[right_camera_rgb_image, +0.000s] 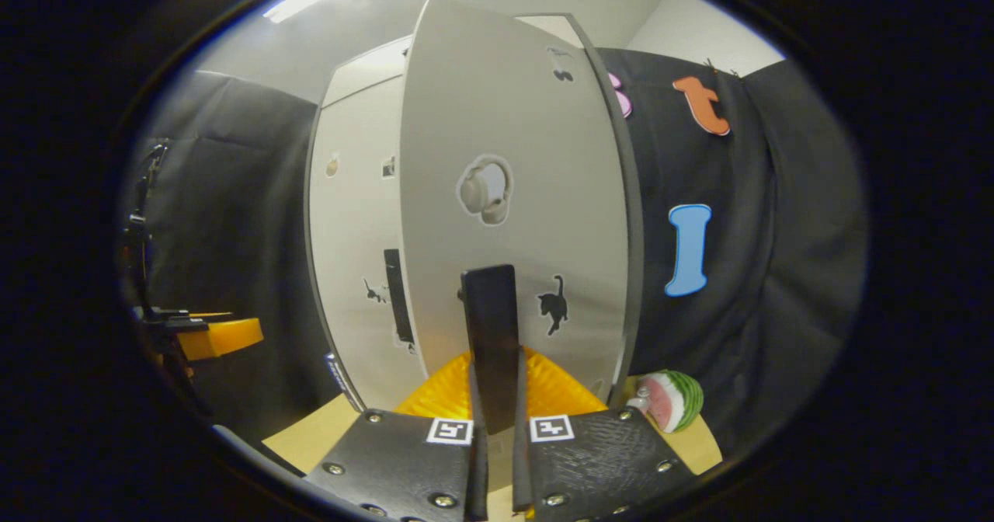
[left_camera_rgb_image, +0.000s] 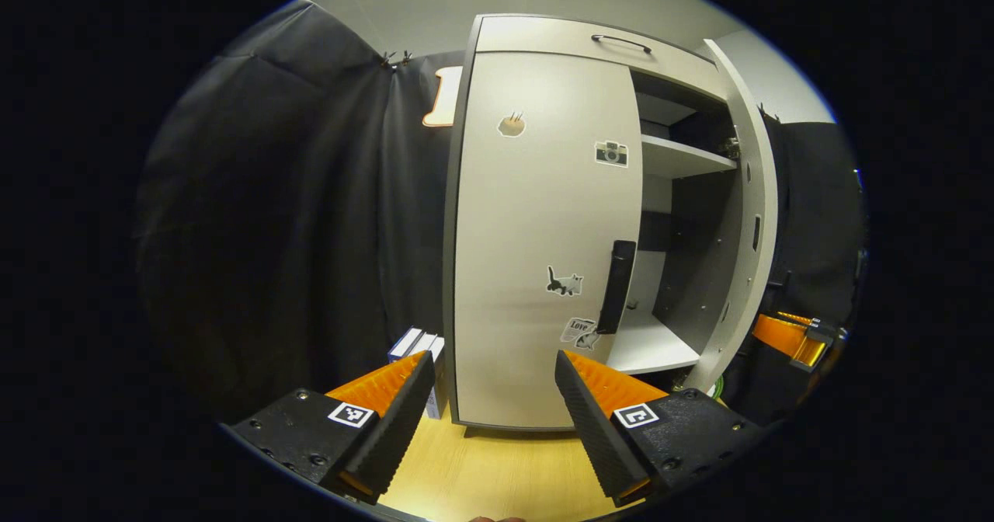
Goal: Open the right door of the double-door shoe cabinet with the right hand, and open the left door with the left hand.
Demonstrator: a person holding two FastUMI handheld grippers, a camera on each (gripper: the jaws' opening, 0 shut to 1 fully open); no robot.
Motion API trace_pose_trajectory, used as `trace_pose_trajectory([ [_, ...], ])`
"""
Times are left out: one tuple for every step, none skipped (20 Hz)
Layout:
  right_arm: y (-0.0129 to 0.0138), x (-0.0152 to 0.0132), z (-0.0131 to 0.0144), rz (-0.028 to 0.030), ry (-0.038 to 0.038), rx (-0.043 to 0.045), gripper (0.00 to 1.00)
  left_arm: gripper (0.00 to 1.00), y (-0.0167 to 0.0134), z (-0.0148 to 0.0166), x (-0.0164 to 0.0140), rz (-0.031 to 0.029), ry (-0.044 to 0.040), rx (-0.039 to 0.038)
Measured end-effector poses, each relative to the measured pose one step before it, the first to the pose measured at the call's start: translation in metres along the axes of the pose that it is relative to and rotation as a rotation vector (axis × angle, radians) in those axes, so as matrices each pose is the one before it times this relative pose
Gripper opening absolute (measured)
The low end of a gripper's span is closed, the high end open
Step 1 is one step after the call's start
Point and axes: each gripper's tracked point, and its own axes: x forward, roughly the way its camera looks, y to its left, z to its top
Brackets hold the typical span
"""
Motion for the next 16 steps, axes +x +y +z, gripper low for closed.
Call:
trace_pose_trajectory([
  [-0.00468,-0.00414,0.00071,-0.0131,-0.003,0.0014,0.13,0.96,-0.00258,-0.00066,0.00062,-0.00904,0.00068,0.00298],
  [-0.00432,-0.0022,-0.00067,-0.01484,-0.00372,-0.00086,0.12,0.96,-0.0038,-0.00152,0.0002,-0.00883,0.00196,0.00255],
  [-0.00568,-0.00428,-0.00005,-0.01644,-0.00239,-0.00422,0.12,0.96,-0.0027,-0.00086,-0.00046,-0.0085,0.00165,0.00103],
  [-0.00418,-0.00273,-0.00008,-0.01653,-0.00116,-0.0011,0.12,0.96,-0.00283,-0.00139,0.00042,-0.00672,0.00196,-0.00083],
  [-0.00512,-0.00431,0.00012,-0.01745,-0.00094,0.00595,0.12,0.96,-0.00291,-0.00093,0.00085,-0.00784,0.002,-0.0026],
  [-0.00536,-0.00285,0.00048,-0.01621,-0.00179,0.00331,0.12,0.96,-0.00412,-0.00158,0.00041,-0.00916,0.00347,-0.00218],
  [-0.00552,-0.00346,-0.00011,-0.01854,-0.00169,0.00628,0.11,0.96,-0.00342,-0.00111,0.00101,-0.00893,0.00246,-0.00116],
  [-0.00419,-0.00065,-0.0005,-0.01477,-0.00028,0.00047,0.11,0.96,-0.00392,-0.00035,0.0006,-0.00964,0.00094,0.00003],
  [-0.00361,-0.00267,-0.00071,-0.00647,0.0008,-0.00106,0.11,0.97,-0.00446,-0.00015,0.0014,-0.01036,0.00064,0.00127],
  [-0.00161,-0.00059,0.00013,-0.0044,0.00102,0.00553,0.11,0.94,-0.00501,-0.00071,0.00156,-0.01115,0.00086,0.00251],
  [-0.00183,-0.00082,0.00032,-0.00378,0.00147,0.005,0.11,0.94,-0.00458,-0.00016,0.0008,-0.01069,0.00061,0.00303],
  [-0.00264,-0.0004,-0.00036,-0.01131,0.00071,0.00072,0.11,0.94,-0.00503,-0.00039,-0.00016,-0.01078,-0.00005,0.00315],
  [-0.00478,-0.00153,0.00067,-0.02048,-0.00351,-0.00721,0.11,0.93,-0.00344,-0.0001,0.00005,-0.00743,-0.00113,0.00244],
  [-0.00587,-0.00062,0.0001,-0.02463,-0.00474,-0.01534,0.11,0.94,-0.00248,0.00001,-0.00006,-0.00564,-0.00123,0.00305],
  [-0.00648,-0.00181,0.00144,-0.02302,-0.00672,-0.01725,0.11,0.96,-0.00141,0.00042,0.00037,-0.00336,-0.00184,0.00205],
  [-0.00505,-0.0008,0.00001,-0.01612,0.00067,-0.01025,0.14,0.97,-0.00079,-0.00021,0.00128,-0.00112,-0.00182,-0.00103],
])
